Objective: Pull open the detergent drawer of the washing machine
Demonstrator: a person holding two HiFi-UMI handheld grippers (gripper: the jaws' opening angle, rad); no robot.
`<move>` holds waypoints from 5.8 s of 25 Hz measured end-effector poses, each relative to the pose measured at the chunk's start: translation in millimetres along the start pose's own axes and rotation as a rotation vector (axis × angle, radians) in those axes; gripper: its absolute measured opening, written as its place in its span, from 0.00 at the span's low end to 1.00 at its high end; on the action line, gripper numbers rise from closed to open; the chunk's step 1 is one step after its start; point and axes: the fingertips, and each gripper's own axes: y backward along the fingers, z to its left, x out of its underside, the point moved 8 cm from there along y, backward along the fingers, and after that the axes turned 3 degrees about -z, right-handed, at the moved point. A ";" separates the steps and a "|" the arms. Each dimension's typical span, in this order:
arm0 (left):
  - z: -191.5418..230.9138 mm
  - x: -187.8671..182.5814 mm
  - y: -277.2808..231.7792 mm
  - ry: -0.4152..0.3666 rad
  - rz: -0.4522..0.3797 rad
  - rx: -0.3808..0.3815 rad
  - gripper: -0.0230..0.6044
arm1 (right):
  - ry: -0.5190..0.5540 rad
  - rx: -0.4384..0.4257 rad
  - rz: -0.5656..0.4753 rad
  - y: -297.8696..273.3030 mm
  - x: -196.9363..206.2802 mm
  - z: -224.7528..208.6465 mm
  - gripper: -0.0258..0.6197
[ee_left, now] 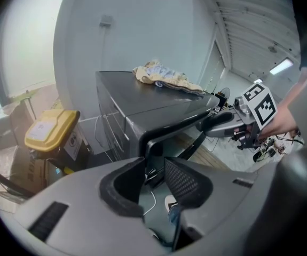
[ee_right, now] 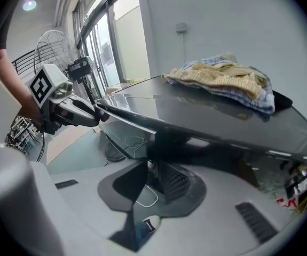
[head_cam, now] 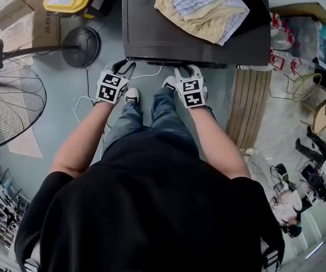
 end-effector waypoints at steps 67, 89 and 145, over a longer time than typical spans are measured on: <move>-85.8 84.3 66.2 -0.030 -0.015 0.061 0.16 | 0.047 -0.102 -0.063 82.9 96.0 56.3 0.08; -120.4 122.4 91.2 -0.026 0.002 0.105 0.16 | -0.002 -0.101 -0.059 116.7 137.3 87.6 0.08; -105.3 141.5 121.1 -0.084 -0.022 0.172 0.22 | -0.044 -0.063 -0.091 152.8 136.2 86.7 0.07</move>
